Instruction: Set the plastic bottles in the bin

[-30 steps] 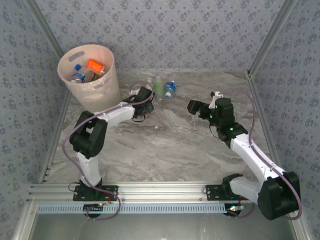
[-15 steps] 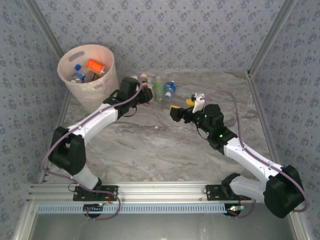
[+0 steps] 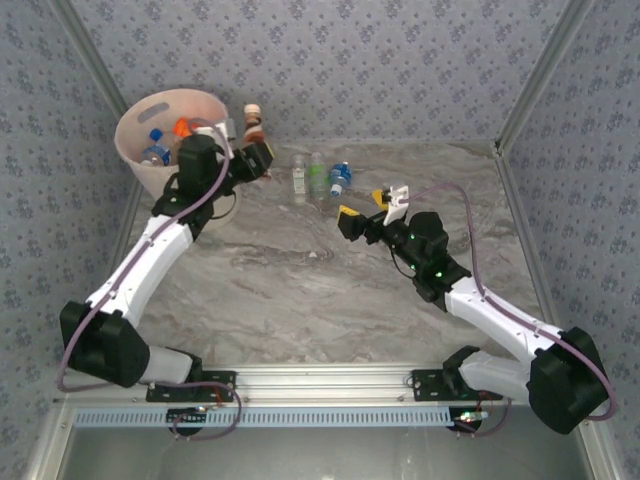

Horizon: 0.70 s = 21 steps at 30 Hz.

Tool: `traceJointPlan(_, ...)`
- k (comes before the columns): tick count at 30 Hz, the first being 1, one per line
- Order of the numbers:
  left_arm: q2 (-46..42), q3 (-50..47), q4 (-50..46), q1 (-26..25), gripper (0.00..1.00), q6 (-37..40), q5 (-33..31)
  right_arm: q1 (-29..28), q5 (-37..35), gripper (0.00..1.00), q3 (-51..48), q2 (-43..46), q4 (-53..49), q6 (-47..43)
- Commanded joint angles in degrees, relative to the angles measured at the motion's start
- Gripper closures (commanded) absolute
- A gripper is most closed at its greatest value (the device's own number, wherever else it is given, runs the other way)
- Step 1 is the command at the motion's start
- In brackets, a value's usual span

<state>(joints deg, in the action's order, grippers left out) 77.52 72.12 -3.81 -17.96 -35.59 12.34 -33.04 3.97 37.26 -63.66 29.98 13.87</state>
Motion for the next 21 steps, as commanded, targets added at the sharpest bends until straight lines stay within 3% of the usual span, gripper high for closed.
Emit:
traceJointPlan(1, -2.4, 4.0, 3.7, 2.0, 0.58, 0.0, 2.8, -0.4, -1.5, 0.0, -0.1, 0.3, 1.7, -1.3)
traceJointPlan(11, -1.0, 11.9, -1.7, 11.3, 0.58, 4.7, -3.1, -0.5, -1.1, 0.0, 1.0, -0.1, -1.3, -0.5)
traceJointPlan(21, 5.3, 18.4, -9.4, 19.4, 0.57, 9.6, 1.0, -0.5, -4.9, 0.0, 1.6, 0.8, -5.5, -0.2)
